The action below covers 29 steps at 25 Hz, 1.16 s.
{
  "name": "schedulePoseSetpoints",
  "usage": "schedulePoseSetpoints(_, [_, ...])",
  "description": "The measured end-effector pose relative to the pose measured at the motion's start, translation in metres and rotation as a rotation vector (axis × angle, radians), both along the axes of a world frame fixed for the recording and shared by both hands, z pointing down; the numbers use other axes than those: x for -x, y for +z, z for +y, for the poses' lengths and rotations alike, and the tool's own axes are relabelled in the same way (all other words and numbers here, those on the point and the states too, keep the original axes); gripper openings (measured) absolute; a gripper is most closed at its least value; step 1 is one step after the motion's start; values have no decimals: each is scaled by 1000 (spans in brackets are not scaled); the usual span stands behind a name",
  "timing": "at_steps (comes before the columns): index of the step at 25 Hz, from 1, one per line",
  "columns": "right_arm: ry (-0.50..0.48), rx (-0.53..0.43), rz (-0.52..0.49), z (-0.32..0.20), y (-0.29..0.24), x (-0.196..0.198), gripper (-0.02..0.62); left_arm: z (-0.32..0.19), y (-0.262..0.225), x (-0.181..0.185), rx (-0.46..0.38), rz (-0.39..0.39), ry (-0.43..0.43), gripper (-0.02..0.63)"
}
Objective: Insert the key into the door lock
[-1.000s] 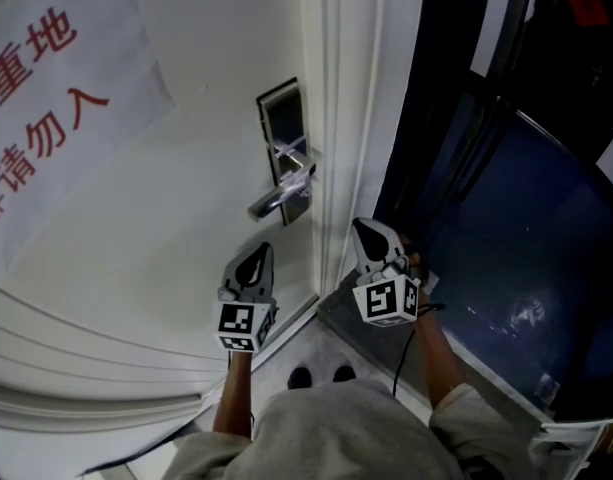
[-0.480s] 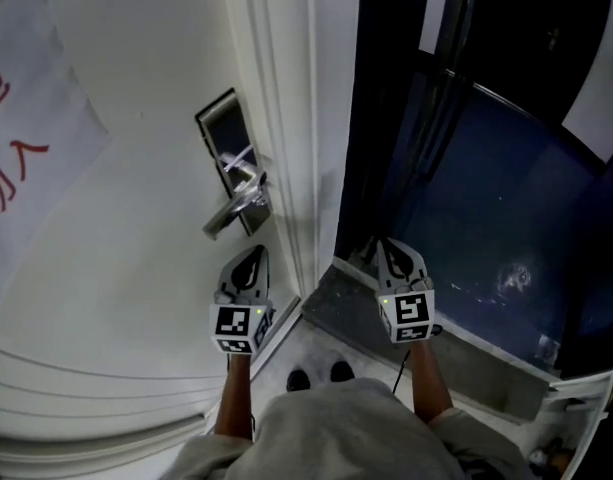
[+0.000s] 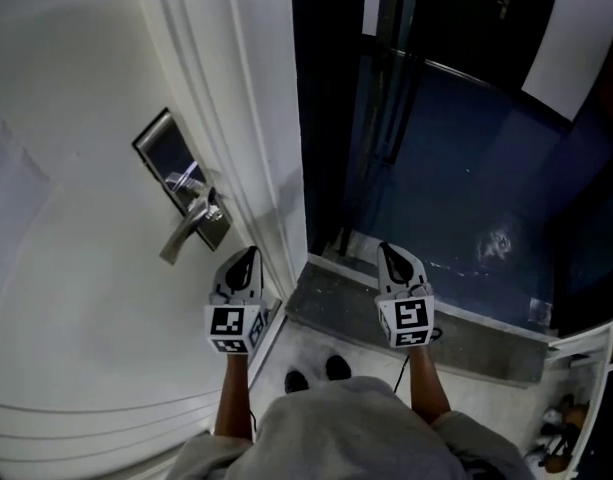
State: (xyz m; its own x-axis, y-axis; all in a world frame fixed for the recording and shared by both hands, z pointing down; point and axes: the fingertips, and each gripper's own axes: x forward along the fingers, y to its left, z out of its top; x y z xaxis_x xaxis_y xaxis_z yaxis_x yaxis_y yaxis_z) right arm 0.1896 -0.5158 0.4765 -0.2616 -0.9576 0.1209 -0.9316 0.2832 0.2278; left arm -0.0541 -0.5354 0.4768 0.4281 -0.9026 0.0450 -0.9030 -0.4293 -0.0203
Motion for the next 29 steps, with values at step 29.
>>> schedulePoseSetpoints(29, [-21,5,-19,-11,0,8,21,-2,13,-3,11,-10,3,18])
